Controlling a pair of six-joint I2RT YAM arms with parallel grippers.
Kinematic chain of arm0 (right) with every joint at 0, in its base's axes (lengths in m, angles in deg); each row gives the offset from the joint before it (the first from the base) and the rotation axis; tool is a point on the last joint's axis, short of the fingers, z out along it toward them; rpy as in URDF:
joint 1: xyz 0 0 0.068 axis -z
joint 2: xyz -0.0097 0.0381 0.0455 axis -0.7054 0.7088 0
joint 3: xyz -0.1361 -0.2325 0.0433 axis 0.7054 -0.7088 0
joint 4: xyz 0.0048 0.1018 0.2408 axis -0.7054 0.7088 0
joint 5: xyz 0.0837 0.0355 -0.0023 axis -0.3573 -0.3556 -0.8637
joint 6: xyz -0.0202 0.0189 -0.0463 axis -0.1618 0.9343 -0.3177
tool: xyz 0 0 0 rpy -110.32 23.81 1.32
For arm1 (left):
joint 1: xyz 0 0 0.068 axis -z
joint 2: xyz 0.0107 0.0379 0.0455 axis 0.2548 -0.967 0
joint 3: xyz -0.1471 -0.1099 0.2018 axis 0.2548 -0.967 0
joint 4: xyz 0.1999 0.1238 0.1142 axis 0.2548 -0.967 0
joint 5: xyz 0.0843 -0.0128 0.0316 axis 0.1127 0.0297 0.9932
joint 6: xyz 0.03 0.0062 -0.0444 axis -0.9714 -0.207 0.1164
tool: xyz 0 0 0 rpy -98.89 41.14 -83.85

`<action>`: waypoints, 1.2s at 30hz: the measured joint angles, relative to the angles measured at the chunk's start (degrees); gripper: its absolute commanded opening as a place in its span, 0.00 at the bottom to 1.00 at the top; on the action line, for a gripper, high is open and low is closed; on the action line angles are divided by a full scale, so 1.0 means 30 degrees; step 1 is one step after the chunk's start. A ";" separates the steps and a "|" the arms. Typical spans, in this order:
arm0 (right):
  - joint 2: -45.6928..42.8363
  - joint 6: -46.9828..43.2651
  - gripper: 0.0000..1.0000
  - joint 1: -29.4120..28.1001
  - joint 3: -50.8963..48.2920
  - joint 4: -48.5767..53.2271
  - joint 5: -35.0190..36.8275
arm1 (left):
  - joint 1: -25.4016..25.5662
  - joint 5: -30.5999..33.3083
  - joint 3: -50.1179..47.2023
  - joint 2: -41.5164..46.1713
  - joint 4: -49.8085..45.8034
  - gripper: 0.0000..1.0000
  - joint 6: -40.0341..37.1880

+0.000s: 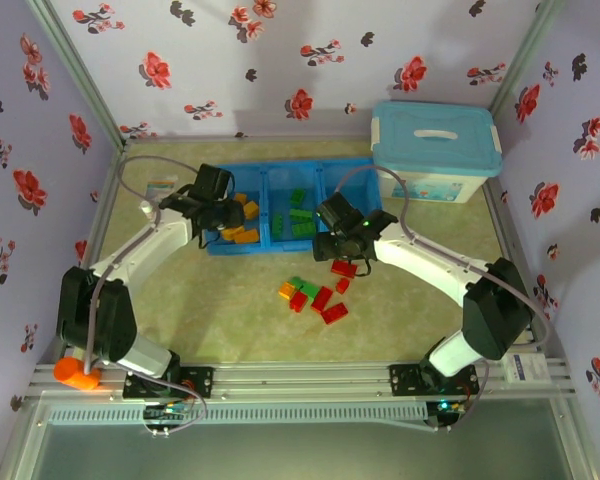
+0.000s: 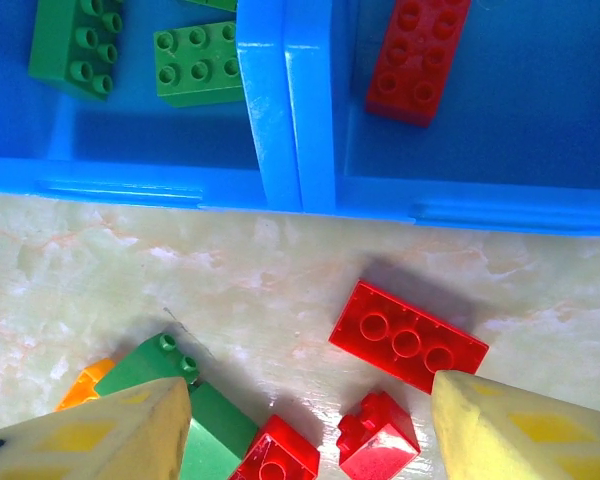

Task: Sort the legos into containers by color
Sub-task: Place the lego in the container, then pick up the lego from the bottom-center of the table.

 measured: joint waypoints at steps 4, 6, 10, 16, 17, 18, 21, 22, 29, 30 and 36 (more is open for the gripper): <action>0.0029 -0.0007 0.65 -0.0058 0.0029 0.0007 -0.0175 | -0.0313 -0.0080 0.1392 -0.0444 -0.0386 0.60 -0.0124; 0.0109 -0.0015 0.65 -0.0102 0.0087 0.0007 -0.0211 | -0.0342 -0.0080 0.1931 -0.0401 -0.0401 0.61 -0.0124; 0.0342 -0.0036 0.65 -0.0270 0.0335 0.0015 -0.0248 | -0.0342 -0.0211 0.2069 0.0117 -0.0372 0.61 -0.0117; 0.0794 -0.0197 0.65 -0.0809 0.0925 0.0131 -0.0350 | -0.0342 -0.0415 0.0758 0.2127 -0.0291 0.60 -0.0036; 0.0882 -0.0226 0.66 -0.0925 0.0976 0.0146 -0.0415 | -0.0342 -0.0437 0.0372 0.2586 -0.0277 0.61 -0.0022; 0.0954 -0.0277 0.66 -0.1035 0.0991 0.0146 -0.0495 | -0.0335 -0.0444 0.0007 0.3002 -0.0284 0.61 0.0022; 0.1158 -0.0576 0.68 -0.1443 0.0998 0.0182 -0.0699 | -0.0255 -0.0474 -0.1013 0.4095 -0.0277 0.61 0.0087; 0.1224 -0.0707 0.68 -0.1647 0.1013 0.0240 -0.0729 | -0.0233 -0.0510 -0.1304 0.4393 -0.0277 0.61 0.0117; 0.1435 -0.0299 0.74 -0.3439 0.1049 0.0794 -0.0918 | 0.0189 -0.0576 -0.3220 0.6091 -0.0248 0.63 0.0481; 0.1435 0.0066 0.73 -0.3657 0.1049 0.0801 -0.0903 | 0.0284 -0.0576 -0.3483 0.6295 -0.0248 0.63 0.0546; 0.2142 0.3191 0.73 -0.5224 0.1253 0.1107 0.0233 | 0.0780 -0.0561 -0.4670 0.7235 -0.0189 0.64 0.0823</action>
